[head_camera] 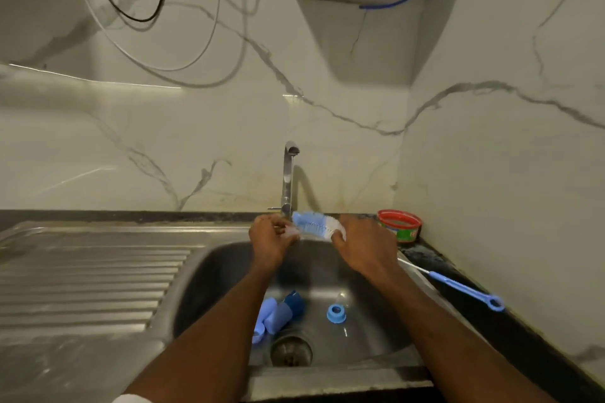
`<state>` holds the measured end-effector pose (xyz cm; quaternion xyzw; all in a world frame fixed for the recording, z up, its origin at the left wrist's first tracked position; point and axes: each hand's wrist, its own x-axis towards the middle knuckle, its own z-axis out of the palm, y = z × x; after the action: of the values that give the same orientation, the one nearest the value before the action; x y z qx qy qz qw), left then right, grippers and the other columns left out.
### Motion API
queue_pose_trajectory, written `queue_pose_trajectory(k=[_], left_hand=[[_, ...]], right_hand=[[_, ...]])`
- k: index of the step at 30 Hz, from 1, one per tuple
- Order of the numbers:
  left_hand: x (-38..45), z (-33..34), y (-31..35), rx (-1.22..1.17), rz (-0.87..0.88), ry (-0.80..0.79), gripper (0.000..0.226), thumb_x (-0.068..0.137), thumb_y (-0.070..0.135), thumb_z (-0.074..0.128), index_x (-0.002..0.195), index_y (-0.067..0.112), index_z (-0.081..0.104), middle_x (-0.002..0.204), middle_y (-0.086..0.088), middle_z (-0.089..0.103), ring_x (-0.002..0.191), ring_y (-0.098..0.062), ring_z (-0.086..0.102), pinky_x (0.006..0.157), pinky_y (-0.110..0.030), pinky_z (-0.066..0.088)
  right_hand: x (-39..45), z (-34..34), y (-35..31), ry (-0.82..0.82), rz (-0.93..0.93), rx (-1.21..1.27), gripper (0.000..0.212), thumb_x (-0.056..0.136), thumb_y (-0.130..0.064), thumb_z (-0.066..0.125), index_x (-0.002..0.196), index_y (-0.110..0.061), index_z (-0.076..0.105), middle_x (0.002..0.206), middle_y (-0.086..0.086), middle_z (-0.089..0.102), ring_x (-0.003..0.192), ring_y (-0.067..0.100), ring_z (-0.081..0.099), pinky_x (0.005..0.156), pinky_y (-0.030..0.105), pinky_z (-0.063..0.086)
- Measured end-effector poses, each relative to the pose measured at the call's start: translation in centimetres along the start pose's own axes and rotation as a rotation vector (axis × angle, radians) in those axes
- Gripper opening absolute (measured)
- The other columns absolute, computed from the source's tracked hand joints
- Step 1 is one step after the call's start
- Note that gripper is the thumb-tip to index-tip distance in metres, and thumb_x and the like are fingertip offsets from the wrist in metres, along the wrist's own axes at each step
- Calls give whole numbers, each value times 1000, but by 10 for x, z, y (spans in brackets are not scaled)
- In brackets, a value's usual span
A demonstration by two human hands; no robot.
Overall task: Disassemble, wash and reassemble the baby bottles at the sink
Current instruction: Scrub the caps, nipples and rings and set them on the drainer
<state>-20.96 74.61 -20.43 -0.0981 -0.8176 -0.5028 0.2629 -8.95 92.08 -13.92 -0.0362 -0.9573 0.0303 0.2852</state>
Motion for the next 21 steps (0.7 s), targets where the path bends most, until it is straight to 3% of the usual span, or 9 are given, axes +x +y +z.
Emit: queue_pose_trajectory(k=[2, 5, 9, 15, 19, 21], left_hand=[[-2, 0, 0, -40, 17, -13, 22, 77, 19, 87, 96, 20, 75, 96, 4, 73, 89, -8, 69, 74, -15, 53], [-4, -5, -6, -41, 109, -67, 27, 83, 22, 83, 107, 22, 73, 104, 7, 73, 96, -5, 68, 85, -24, 58], [-4, -15, -6, -5, 132, -69, 31, 84, 16, 81, 112, 21, 70, 107, 10, 68, 99, -6, 65, 86, -17, 52], [3, -25, -9, 228, 364, -410, 25, 92, 28, 73, 116, 21, 71, 108, 1, 74, 98, -9, 68, 93, -34, 55], [3, -23, -12, 260, 384, -425, 24, 93, 27, 73, 115, 18, 71, 108, -3, 73, 100, -13, 68, 95, -39, 54], [5, -26, -17, 246, 402, -404, 24, 92, 24, 73, 116, 18, 72, 111, -3, 74, 102, -14, 68, 96, -39, 53]], right_hand=[[1, -2, 3, -42, -44, -54, 39, 99, -51, 47, 130, -31, 59, 120, 1, 69, 106, 24, 65, 82, 36, 52], [3, -6, 7, -91, -108, -82, 41, 99, -51, 47, 136, -36, 58, 123, -1, 69, 108, 22, 65, 86, 35, 52], [5, -9, 12, -106, -167, -28, 39, 99, -51, 50, 135, -39, 59, 124, -4, 69, 108, 19, 65, 85, 34, 51], [7, -14, 16, -86, -246, -121, 29, 99, -47, 55, 124, -37, 65, 109, -5, 71, 96, 17, 65, 80, 33, 54], [5, -14, 2, -93, -360, -333, 38, 97, -40, 64, 134, -33, 56, 118, 3, 67, 104, 24, 65, 82, 36, 51], [2, -10, -4, -102, -317, -315, 31, 98, -43, 60, 128, -32, 59, 110, 2, 68, 98, 22, 65, 80, 35, 50]])
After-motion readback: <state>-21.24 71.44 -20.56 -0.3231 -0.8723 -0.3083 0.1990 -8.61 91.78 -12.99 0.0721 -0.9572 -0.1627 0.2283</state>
